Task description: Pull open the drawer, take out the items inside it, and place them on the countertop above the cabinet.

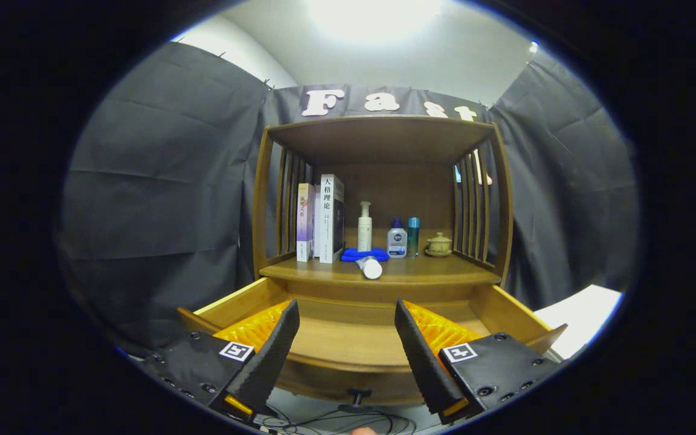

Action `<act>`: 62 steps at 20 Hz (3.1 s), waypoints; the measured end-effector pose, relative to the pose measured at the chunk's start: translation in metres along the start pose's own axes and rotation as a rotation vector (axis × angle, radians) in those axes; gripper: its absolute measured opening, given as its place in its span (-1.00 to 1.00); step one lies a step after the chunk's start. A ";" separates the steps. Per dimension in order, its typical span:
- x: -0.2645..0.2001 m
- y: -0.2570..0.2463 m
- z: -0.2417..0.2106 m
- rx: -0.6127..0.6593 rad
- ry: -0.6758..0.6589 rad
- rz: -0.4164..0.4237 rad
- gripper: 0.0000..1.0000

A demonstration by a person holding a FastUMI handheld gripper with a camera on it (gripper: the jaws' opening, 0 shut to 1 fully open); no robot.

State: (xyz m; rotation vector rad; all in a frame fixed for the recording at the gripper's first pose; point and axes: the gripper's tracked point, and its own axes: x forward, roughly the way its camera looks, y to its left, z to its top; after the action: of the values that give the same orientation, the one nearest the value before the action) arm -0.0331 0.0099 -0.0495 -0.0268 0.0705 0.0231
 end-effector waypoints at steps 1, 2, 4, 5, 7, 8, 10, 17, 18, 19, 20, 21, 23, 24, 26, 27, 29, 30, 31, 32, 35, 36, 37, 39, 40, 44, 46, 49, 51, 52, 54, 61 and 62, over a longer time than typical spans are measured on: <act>-0.007 -0.004 -0.011 0.015 0.012 -0.015 0.96; -0.014 -0.005 -0.021 0.029 0.022 -0.018 0.96; -0.020 -0.009 -0.039 0.024 0.047 -0.030 0.96; -0.022 -0.013 -0.047 0.010 0.059 -0.042 0.96; -0.022 -0.014 -0.067 0.002 0.093 -0.050 0.96; -0.020 -0.013 -0.077 0.004 0.113 -0.045 0.96; -0.017 -0.015 -0.098 0.004 0.166 -0.051 0.96; -0.005 -0.011 -0.134 -0.031 0.227 -0.098 0.96; -0.003 -0.012 -0.133 -0.042 0.222 -0.104 0.96; -0.005 -0.013 -0.133 -0.039 0.220 -0.112 0.96; -0.004 -0.012 -0.132 -0.026 0.216 -0.117 0.96; -0.002 -0.013 -0.132 -0.014 0.215 -0.125 0.95; 0.004 -0.015 -0.132 -0.005 0.216 -0.135 0.95; 0.007 -0.014 -0.130 0.002 0.217 -0.128 0.96; 0.008 -0.014 -0.130 0.004 0.208 -0.124 0.96; 0.010 -0.015 -0.130 0.003 0.202 -0.124 0.96; 0.016 -0.015 -0.129 0.019 0.192 -0.121 0.96; 0.021 -0.015 -0.128 0.026 0.188 -0.119 0.96; 0.025 -0.014 -0.128 0.032 0.181 -0.118 0.96; 0.029 -0.013 -0.126 0.037 0.173 -0.118 0.96; 0.040 -0.010 -0.126 0.040 0.155 -0.118 0.96; 0.042 -0.011 -0.125 0.036 0.152 -0.118 0.96; 0.046 -0.010 -0.125 0.037 0.149 -0.117 0.96; 0.055 -0.010 -0.124 0.039 0.132 -0.118 0.96; 0.059 -0.011 -0.123 0.035 0.133 -0.119 0.96; 0.088 -0.012 -0.118 0.045 0.103 -0.128 0.96; 0.105 -0.012 -0.115 0.067 0.102 -0.132 0.96; 0.124 -0.012 -0.112 0.091 0.092 -0.146 0.96; 0.136 -0.012 -0.112 0.085 0.089 -0.153 0.96; 0.141 -0.013 -0.113 0.084 0.087 -0.155 0.96; 0.152 -0.014 -0.112 0.082 0.080 -0.155 0.96; 0.194 -0.024 -0.112 0.082 0.084 -0.138 0.96; 0.200 -0.025 -0.111 0.084 0.081 -0.140 0.96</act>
State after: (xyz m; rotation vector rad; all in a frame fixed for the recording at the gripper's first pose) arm 0.1587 -0.0134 -0.1737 0.0509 0.1504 -0.1211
